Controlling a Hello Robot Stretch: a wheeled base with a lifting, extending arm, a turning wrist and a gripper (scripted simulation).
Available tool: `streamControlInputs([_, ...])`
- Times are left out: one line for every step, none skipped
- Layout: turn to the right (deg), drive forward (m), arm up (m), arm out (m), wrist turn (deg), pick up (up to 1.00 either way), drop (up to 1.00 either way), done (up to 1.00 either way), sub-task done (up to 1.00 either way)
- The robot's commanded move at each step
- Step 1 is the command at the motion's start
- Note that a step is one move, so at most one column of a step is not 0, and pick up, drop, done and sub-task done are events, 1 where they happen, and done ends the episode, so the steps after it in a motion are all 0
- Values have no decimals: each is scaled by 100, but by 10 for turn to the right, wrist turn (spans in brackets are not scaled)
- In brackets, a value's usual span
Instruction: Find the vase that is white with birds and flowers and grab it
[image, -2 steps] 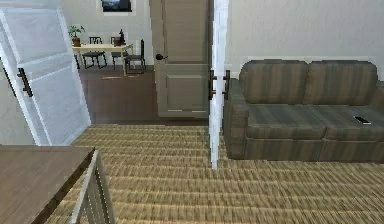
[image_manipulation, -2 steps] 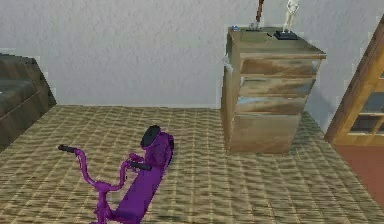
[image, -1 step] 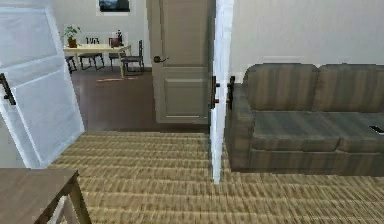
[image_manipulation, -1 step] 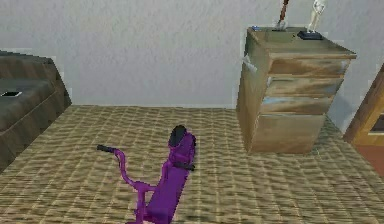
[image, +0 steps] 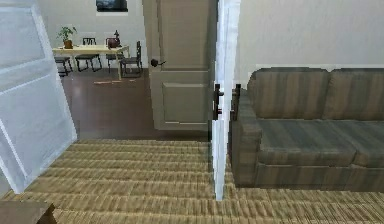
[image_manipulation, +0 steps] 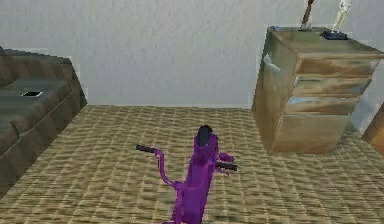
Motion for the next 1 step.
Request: streamControlInputs([90, 0, 0, 0, 0, 0, 0, 0, 0])
